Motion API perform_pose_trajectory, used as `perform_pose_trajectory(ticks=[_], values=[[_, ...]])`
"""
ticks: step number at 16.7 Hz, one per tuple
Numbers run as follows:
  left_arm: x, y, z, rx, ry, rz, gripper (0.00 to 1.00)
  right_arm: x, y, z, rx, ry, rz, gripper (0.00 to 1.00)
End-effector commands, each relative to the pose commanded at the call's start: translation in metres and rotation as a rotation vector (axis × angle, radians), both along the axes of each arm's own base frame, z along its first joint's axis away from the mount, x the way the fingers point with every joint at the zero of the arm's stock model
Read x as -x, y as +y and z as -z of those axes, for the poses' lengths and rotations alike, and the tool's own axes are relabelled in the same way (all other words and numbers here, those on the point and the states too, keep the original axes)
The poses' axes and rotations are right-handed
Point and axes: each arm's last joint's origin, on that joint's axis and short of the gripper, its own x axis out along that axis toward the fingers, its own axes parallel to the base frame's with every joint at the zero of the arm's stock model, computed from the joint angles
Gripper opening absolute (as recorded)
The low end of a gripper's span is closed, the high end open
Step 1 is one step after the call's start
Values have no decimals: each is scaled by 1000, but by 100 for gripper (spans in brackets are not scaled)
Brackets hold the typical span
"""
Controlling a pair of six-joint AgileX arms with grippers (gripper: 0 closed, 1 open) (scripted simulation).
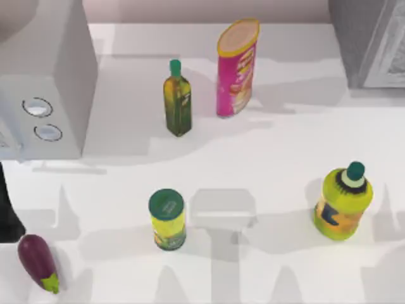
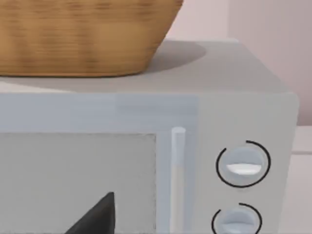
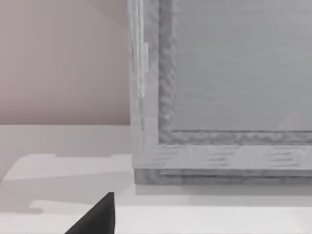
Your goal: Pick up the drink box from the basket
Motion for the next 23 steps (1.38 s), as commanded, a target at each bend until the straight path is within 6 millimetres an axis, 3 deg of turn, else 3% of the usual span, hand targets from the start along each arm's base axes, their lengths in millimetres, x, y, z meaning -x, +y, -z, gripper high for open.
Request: perform_pose_trajectory(ticks=[5,11,17,23], values=[[-2,1,-8,4,15,0,100,0,0,0,0,0,0,100],[-27,11,-67,4,15,8,100,0,0,0,0,0,0,100],[-99,39,-129,-3,2,17,100,0,0,0,0,0,0,100],[-181,86,-142,1,9,22,100,0,0,0,0,0,0,100]])
